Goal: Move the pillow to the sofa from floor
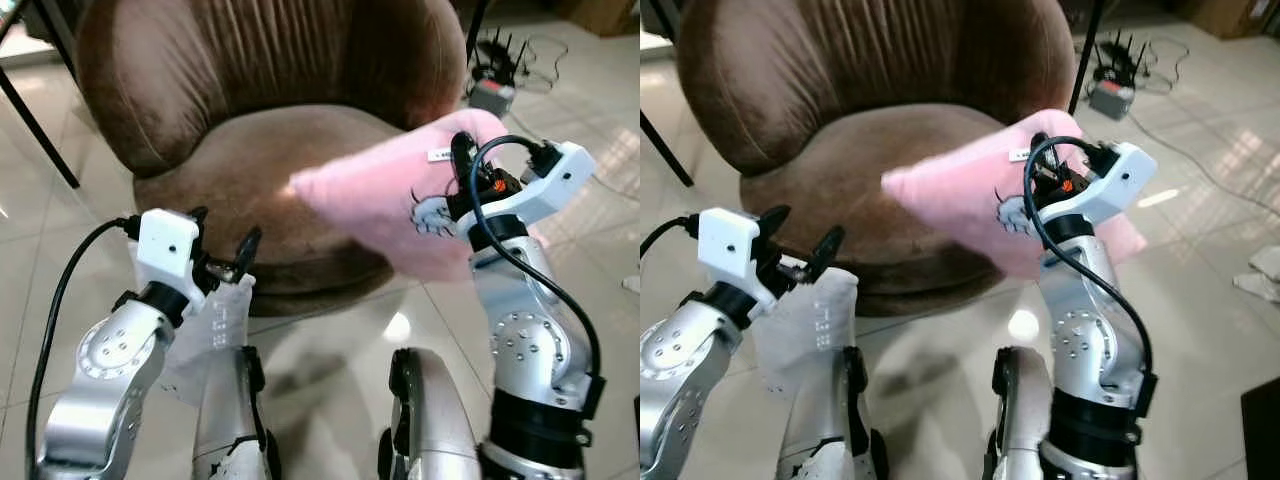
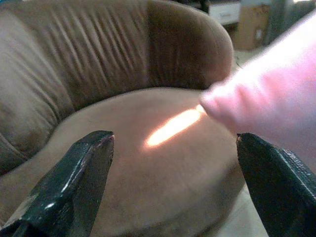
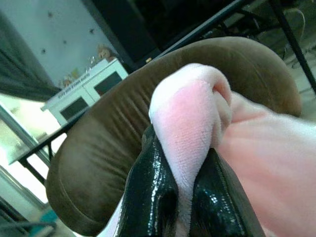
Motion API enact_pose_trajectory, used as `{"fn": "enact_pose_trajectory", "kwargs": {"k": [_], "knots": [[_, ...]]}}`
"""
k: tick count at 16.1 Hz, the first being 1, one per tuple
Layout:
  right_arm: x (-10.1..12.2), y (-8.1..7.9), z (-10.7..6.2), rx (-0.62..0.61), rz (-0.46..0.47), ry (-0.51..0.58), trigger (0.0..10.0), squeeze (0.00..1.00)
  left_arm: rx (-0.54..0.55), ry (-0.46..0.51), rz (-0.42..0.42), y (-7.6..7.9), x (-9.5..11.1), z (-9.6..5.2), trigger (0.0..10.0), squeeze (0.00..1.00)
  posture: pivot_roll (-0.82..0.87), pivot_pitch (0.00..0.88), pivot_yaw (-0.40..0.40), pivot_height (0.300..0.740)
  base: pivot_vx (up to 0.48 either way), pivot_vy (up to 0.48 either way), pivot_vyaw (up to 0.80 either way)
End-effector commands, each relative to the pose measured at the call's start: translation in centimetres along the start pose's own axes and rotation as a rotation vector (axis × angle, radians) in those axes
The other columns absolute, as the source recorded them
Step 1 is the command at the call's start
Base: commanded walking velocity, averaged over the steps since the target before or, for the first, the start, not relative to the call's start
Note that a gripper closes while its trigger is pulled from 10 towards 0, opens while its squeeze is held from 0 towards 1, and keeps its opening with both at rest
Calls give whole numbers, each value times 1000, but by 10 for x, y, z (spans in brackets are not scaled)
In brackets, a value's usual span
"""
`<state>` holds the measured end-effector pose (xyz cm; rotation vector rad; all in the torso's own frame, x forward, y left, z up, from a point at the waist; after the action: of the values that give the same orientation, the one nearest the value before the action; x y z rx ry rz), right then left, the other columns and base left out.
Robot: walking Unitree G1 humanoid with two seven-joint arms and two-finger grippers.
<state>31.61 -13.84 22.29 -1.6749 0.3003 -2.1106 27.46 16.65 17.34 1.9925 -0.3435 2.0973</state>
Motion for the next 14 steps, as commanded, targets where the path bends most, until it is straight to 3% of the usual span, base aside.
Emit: {"fn": "enact_pose_trajectory", "kwargs": {"k": [1, 2, 3, 5, 7, 9, 14], "knots": [[-5, -4, -3, 10, -30, -20, 10000, 0, 2, -5, 41, 4, -4, 7, 10000, 0, 26, 22, 31, 531, 0, 0, 0], [-18, 0, -7, -55, -49, -66, 10000, 0, -8, -13, 68, 9, -11, 12, 10000, 0, 21, 16, 39, 546, 0, 0, 0], [-19, -4, -8, -58, -61, -65, 10000, 0, 28, -10, 24, 6, -12, 15, 10000, 0, 14, 1, 42, 556, 0, 0, 0], [-17, -5, -9, -65, -63, -60, 10000, 0, 59, -15, 18, 6, -13, 20, 10000, 0, 23, 0, 30, 571, 0, 0, 0], [-25, -4, -7, -29, -157, -87, 10000, 0, 97, -23, 38, 6, -16, 27, 10000, 0, 22, 0, 13, 596, 0, 0, 0], [-31, -1, -9, -32, -149, -98, 10000, 0, 94, -52, 74, 9, -27, 25, 10000, 0, 16, 0, 6, 616, 0, 0, 0], [-30, 4, -11, -39, -137, -91, 10000, 0, 80, -27, 84, 12, -25, 39, 10000, 0, -14, 0, 15, 666, 0, 0, 0]]}}
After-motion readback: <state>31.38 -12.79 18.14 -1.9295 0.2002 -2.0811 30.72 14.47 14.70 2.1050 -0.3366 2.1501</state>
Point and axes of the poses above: a point about 5 cm out from each wrist's last joint towards the gripper, its own z axis pointing out of the wrist towards the gripper, its own x axis along the axis of the wrist's last joint, y = z × x, the point moved 2 cm from there along z, pointing out of the wrist towards the gripper, and after that the axes turned 7 degrees about -z, right-handed, at the moved point
